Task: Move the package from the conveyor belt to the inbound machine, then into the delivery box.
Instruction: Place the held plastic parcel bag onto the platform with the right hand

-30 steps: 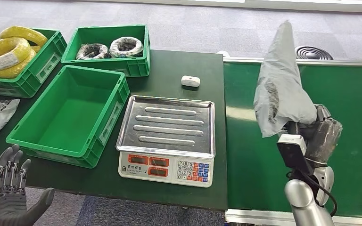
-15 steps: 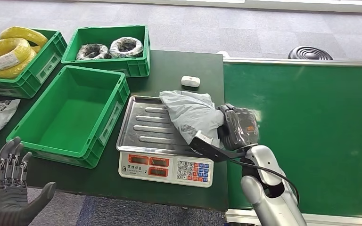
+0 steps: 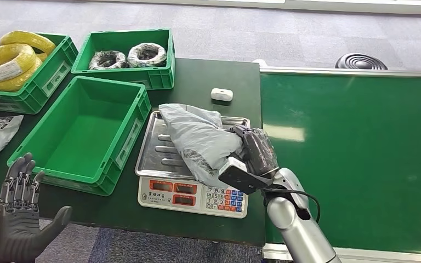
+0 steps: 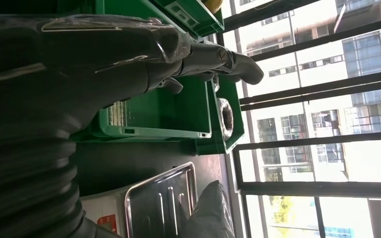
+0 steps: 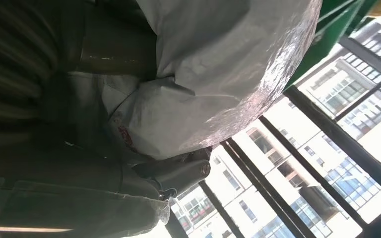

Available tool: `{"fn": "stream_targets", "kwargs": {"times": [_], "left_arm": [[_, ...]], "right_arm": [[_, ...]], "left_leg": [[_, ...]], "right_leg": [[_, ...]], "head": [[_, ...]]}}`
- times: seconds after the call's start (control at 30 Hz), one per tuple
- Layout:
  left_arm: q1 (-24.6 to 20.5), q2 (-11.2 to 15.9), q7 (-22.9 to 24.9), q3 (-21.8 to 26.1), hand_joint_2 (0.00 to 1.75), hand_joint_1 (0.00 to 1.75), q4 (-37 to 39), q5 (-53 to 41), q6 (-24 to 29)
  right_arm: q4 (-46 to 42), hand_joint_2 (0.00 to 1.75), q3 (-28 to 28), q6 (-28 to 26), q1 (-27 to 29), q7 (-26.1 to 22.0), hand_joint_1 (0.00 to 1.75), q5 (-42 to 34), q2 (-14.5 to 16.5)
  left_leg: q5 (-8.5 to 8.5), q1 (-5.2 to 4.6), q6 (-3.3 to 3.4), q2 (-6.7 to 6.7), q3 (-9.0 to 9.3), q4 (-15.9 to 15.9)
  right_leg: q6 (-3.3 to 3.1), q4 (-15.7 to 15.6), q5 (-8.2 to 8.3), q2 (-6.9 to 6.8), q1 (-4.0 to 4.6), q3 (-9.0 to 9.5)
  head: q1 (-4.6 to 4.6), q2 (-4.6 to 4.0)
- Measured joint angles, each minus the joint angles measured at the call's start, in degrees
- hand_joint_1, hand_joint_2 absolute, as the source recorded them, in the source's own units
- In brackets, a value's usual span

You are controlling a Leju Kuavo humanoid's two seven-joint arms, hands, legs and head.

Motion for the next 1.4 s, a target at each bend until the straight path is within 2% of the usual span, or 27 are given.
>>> {"fn": "stream_targets", "kwargs": {"times": [0.03, 0.1, 0.2, 0.4, 0.63, 0.87, 1.17, 1.4], "left_arm": [[-0.2, 0.3, 0.0, -0.4, 1.75, 0.00, 0.2, 0.1, 0.4], [-0.4, 0.9, 0.0, -1.1, 1.75, 0.00, 0.5, 0.4, 1.2], [-0.6, 2.0, 0.1, -1.9, 1.75, 0.00, 0.9, 1.0, 1.7], [-0.6, 4.6, 1.4, -3.7, 1.75, 0.00, 1.5, 2.0, 1.4], [-0.7, 6.0, 2.2, -5.3, 1.75, 0.00, 2.2, 2.0, 0.5], [-1.2, 6.7, 2.2, -8.2, 1.75, 0.00, 2.8, -0.8, 0.7], [-1.7, 8.7, 1.1, -15.1, 1.75, 0.00, 2.2, -12.2, 7.4], [-4.5, 10.8, 1.8, -21.0, 1.75, 0.00, 2.5, -18.8, 11.1]], "right_arm": [[-0.5, 1.75, 0.0, 0.7, 0.2, 0.1, 0.65, -1.9, 0.3], [-1.4, 1.75, 0.1, 2.5, 0.3, 1.0, 0.00, -4.4, 0.9], [-2.4, 1.75, 0.5, 5.0, 0.2, 3.8, 0.00, -6.1, 1.5], [-2.6, 1.75, 1.7, 8.4, -0.9, 16.6, 0.00, -1.4, 1.4], [-2.4, 1.75, 1.7, 8.5, -0.6, 20.4, 0.00, 1.0, 0.6], [-7.7, 1.75, -1.0, 8.1, 5.4, 19.3, 0.00, 1.7, -2.7], [-21.1, 1.75, -11.0, 7.3, 16.7, 14.8, 0.00, 1.3, -8.3], [-24.9, 1.75, -15.8, 5.4, 20.7, 12.6, 0.00, -0.1, -11.8]], "left_leg": [[0.00, 0.00, 0.00, 0.00, -0.01, 0.0], [0.00, 0.00, 0.00, 0.01, -0.01, 0.0], [0.00, 0.00, 0.00, 0.01, -0.01, 0.0], [0.01, 0.00, 0.00, 0.01, 0.02, 0.0], [0.00, 0.00, 0.00, 0.01, 0.04, 0.0], [0.00, -0.01, 0.00, -0.02, 0.01, 0.0], [-0.03, -0.03, 0.01, -0.05, -0.07, 0.0], [-0.02, -0.03, 0.01, -0.09, 0.01, 0.0]], "right_leg": [[0.00, 0.0, 0.00, 0.00, 0.00, -0.01], [0.00, 0.0, 0.00, 0.01, 0.00, -0.02], [0.00, 0.0, 0.00, 0.00, 0.00, -0.01], [0.00, 0.0, 0.00, 0.00, 0.00, 0.03], [0.00, 0.0, 0.00, 0.01, 0.00, -0.01], [0.00, 0.0, 0.00, -0.02, -0.01, -0.01], [0.01, -0.1, 0.00, -0.05, -0.03, -0.04], [0.01, -0.1, 0.00, -0.09, -0.03, 0.00]], "head": [[-0.01, 0.00], [-0.01, 0.00], [0.01, 0.00], [0.01, 0.00], [0.00, 0.00], [0.01, 0.00], [-0.01, 0.00], [-0.01, 0.00]]}}
